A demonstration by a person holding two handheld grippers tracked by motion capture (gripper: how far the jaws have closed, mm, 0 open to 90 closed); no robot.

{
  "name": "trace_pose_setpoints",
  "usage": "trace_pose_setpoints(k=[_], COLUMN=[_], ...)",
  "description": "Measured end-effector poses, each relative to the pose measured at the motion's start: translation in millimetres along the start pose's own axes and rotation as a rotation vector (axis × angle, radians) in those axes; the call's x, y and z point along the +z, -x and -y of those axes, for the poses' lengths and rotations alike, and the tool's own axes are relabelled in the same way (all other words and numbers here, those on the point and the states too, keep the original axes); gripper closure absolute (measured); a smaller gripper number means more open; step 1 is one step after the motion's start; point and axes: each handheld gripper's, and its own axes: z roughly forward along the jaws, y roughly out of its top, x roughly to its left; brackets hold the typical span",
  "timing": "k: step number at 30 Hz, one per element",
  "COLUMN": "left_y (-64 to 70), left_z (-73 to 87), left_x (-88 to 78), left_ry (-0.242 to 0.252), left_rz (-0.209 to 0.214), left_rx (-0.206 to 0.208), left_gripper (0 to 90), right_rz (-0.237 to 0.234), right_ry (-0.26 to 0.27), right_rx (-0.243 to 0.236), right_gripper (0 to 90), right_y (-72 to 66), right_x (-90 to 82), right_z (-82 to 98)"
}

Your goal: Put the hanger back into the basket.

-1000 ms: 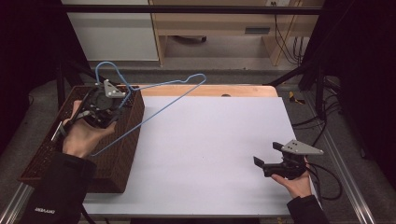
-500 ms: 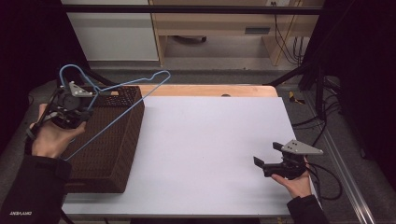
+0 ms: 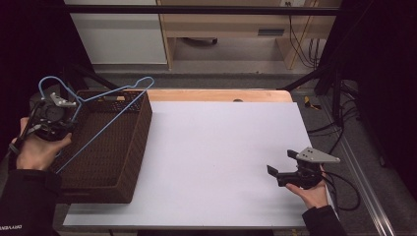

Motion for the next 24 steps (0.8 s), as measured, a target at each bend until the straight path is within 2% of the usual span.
trace_pose_setpoints(k=[3,6,9,24], left_y=[-4.0,-6.6,-8.5,-1.9], left_z=[4.4,9.1,13.6,32.1], left_x=[4.5,11.1,17.7,57.1], left_ry=[-0.015,-0.014,-0.033,-0.128], left_rz=[-0.013,-0.020,-0.033,-0.055], left_rx=[-0.003,-0.036,-0.041,-0.036], left_gripper=[86.9,86.9,86.9,86.9], right_rz=[-0.001,-0.001,-0.001,-0.001], right_ry=[0.000,0.000,-0.001,-0.002], right_rx=[0.002,0.002,0.001,-0.001], right_gripper=[4.5,4.5,4.5,4.5], right_y=[-0.2,-0.3,-0.2,-0.4], right_x=[0.2,0.3,0.1,0.8], right_z=[0.0,0.0,0.0,0.1])
